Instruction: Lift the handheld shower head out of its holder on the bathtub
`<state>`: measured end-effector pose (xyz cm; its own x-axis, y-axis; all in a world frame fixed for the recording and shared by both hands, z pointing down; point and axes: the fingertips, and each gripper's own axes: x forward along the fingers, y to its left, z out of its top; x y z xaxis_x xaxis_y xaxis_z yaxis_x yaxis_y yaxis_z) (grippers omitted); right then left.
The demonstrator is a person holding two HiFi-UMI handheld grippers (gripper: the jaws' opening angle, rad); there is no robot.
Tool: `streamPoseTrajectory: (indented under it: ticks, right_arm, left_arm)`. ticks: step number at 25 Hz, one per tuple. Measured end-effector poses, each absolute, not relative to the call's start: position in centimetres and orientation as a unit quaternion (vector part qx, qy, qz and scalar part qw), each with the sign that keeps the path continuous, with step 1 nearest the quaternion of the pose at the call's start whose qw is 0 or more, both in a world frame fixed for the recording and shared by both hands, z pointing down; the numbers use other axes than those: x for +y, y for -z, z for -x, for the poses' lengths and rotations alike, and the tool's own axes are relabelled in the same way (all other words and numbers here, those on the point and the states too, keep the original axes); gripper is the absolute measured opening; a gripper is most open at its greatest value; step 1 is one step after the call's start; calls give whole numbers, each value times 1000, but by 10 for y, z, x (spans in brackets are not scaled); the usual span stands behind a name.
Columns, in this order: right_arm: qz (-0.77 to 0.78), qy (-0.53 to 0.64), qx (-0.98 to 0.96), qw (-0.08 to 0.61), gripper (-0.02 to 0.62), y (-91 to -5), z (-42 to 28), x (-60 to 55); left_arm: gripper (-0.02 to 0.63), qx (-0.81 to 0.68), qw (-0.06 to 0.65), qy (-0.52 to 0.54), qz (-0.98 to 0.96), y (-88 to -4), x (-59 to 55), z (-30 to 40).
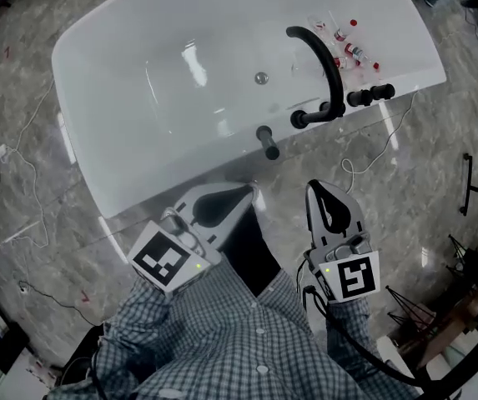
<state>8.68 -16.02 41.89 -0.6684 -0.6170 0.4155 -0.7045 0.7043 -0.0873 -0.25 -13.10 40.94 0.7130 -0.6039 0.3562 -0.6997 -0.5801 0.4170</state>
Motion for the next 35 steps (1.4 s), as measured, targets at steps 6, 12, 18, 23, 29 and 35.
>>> streamPoseTrajectory:
  ticks: [6,12,18,23,29,35]
  right_arm:
    - [-357,-138,-902,198,18,-464,-84,-173]
    - [-360,-170,-893,210,18,-516,-80,-175]
    - [-367,-182,-887,212,18,-546,-84,-179]
    - [-372,-194,-884,206,18,-570,-84,-181]
    - [-388,-205,-879,184,18,-578,-86,-187]
    - [-402,-210,-876,165,18,-578,-92,-200]
  left_arm:
    - [5,-341,239,-125,-901,-464,-158,7]
    - [5,-359,268,-104,-888,-511,-188,18]
    - [5,-340,234,-135,-901,-558,-202,16]
    - [5,-336,204,-175,-903,-595,-213,18]
    - [78,-318,173,-202,-910,-618,-224,14]
    - [137,-285,152,-246,-914,-646,-225,6]
